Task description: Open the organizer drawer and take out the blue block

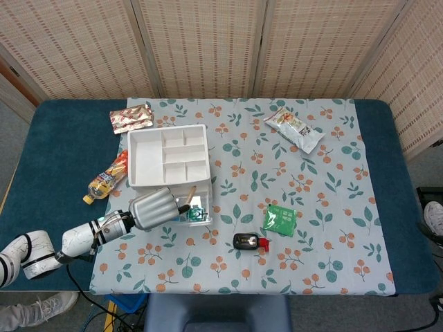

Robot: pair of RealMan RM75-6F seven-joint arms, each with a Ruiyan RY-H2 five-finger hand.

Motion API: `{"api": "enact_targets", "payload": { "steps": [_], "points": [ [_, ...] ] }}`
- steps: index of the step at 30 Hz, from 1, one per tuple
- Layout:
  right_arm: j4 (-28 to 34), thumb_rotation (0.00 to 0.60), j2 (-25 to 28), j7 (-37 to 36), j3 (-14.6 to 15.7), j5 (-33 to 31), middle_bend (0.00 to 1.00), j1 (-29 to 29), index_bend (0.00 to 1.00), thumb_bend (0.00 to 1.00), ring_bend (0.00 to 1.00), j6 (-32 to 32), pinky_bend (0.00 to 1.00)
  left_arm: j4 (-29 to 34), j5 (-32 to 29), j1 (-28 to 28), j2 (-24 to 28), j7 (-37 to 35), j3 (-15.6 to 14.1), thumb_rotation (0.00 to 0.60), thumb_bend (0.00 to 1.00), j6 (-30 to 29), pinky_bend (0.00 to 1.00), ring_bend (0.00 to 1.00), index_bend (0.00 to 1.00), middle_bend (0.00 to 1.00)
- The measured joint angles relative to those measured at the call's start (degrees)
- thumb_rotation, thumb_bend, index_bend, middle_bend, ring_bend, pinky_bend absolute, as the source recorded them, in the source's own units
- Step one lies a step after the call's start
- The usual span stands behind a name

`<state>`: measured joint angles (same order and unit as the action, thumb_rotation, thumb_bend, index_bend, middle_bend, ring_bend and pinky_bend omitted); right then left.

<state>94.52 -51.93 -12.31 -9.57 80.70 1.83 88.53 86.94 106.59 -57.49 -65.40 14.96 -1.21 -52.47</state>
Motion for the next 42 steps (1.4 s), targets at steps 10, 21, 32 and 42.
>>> {"api": "enact_targets", "payload": {
  "steps": [10, 21, 32, 42],
  "points": [
    [-0.07, 0.6, -0.08, 0.0, 0.01, -0.14, 0.13, -0.07, 0.0, 0.13, 0.0, 0.05, 0.06, -0.17, -0.1, -0.59, -0.49, 1.19, 0.21, 0.6, 0.2, 1.4, 1.0, 0.98, 0.32, 0.95],
    [-0.19, 0.6, -0.22, -0.04, 0.05, -0.31, 0.13, -0.16, 0.0, 0.13, 0.0, -0.01, 0.06, 0.31, -0.3, -0.88, -0.65, 1.86, -0.05, 0.6, 0.2, 2.61, 1.0, 0.98, 0.36, 0.95],
    [0.1, 0.6, -0.33, 0.71, 1.22, 0.3, 0.13, 0.29, 0.0, 0.13, 0.0, -2.17, 0.06, 0.02, -1.25, -0.79, -1.69, 2.23, 0.1, 0.6, 0.2, 3.11, 1.0, 0.98, 0.41, 0.95],
    [-0.07, 0.6, -1.22, 0.83, 2.56, 2.22, 0.13, 1.27, 0.0, 0.13, 0.0, -4.07, 0.06, 0.21, -1.75, -0.76, -1.87, 2.16, 0.08, 0.6, 0.2, 3.37, 1.0, 0.98, 0.46, 0.95]
  ]
}}
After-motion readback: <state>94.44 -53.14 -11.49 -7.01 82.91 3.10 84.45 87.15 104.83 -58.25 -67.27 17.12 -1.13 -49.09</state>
